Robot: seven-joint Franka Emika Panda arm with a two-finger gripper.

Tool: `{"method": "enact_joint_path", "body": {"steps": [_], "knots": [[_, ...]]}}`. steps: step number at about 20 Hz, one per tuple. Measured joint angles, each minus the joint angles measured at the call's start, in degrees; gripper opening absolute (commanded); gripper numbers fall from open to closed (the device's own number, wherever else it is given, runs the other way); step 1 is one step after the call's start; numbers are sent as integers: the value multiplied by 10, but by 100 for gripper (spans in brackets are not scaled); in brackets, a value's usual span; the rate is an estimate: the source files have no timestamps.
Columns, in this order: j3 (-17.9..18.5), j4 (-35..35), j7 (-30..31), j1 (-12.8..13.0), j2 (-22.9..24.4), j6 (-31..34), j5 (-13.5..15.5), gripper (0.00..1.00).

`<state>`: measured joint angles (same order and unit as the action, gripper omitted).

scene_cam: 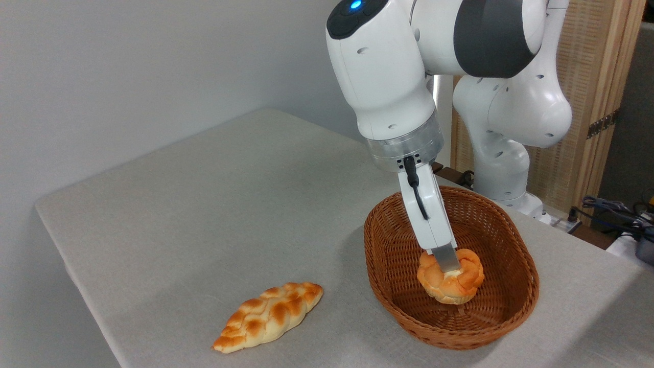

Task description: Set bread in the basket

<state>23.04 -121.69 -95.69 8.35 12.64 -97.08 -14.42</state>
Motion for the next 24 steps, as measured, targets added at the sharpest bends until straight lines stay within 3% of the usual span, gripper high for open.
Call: {"method": "enact_joint_path", "body": {"steps": [4, 13, 15, 19, 24], "knots": [[0, -1, 0, 0, 0, -14, 0, 100], [0, -1, 0, 1, 1, -27, 3, 100], [0, 4, 1, 1, 2, -25, 29, 100], [0, 54, 13, 1, 1, 13, 110, 100], [-4, 112, 50, 3, 0, 37, 171, 100]]}}
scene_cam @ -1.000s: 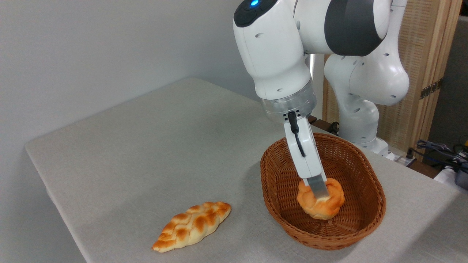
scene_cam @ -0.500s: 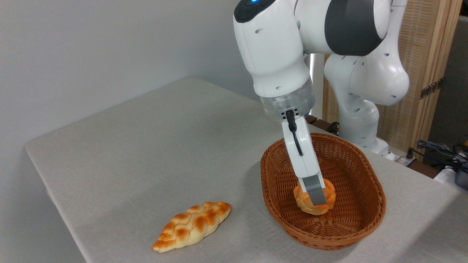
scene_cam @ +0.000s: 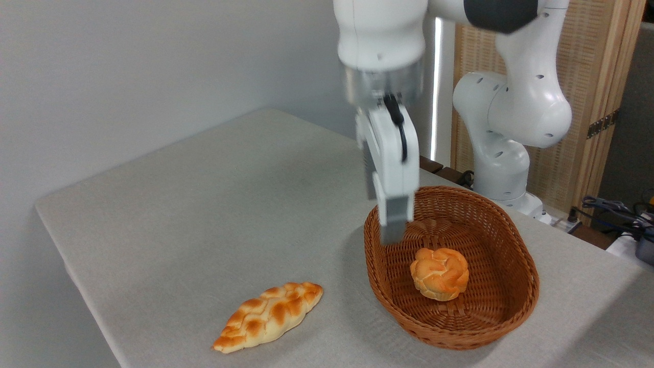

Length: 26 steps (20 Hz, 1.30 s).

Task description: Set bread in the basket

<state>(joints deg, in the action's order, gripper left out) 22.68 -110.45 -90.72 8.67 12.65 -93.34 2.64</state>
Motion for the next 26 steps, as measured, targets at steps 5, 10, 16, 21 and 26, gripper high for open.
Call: {"method": "enact_joint_path", "body": {"steps": [5, 10, 16, 21, 26], "knots": [[-29, 62, 113, 5, -11, 16, 16, 100], [-85, 83, 290, 2, -42, 19, 18, 100], [-163, 123, 324, -76, -57, 19, 18, 100], [-236, 143, 382, -107, -88, 19, 18, 100], [-240, 155, 385, -111, -100, 19, 18, 100]]}}
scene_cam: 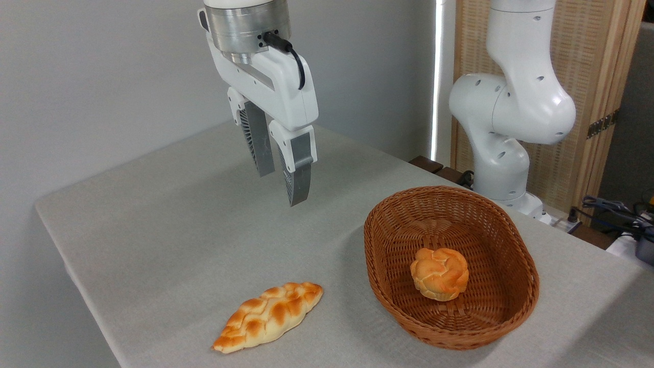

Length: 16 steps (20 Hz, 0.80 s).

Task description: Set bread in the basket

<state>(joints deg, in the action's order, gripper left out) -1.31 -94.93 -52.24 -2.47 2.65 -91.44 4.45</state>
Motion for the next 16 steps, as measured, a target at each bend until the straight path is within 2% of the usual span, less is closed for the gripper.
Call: {"method": "enact_joint_path", "body": {"steps": [2, 6, 16], "knots": [[-2, 1, 0, -1, 0, 0, -3, 100], [-15, 1, 0, -2, -1, 0, -28, 100], [-19, 1, 0, -6, -1, 0, -31, 100]]}}
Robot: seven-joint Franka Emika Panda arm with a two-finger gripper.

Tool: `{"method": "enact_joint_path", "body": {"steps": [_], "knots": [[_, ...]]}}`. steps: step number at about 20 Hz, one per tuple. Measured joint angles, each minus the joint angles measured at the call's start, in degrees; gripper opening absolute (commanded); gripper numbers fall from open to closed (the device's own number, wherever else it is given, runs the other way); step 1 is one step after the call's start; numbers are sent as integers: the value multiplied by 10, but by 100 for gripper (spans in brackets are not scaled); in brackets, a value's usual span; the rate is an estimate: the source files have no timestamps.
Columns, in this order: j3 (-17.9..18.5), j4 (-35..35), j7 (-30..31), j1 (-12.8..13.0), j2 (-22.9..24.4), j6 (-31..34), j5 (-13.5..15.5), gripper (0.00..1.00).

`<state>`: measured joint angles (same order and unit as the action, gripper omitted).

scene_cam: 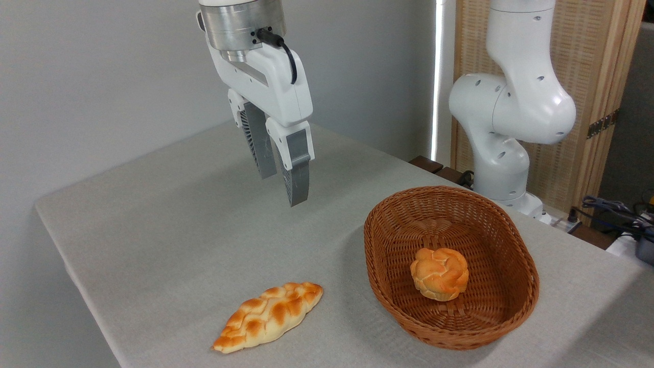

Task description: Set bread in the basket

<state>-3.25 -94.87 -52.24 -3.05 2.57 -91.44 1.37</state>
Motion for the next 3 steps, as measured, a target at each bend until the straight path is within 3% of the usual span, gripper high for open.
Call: {"method": "enact_joint_path", "body": {"steps": [3], "knots": [[0, 0, 0, -1, 0, 0, 0, 100]]}}
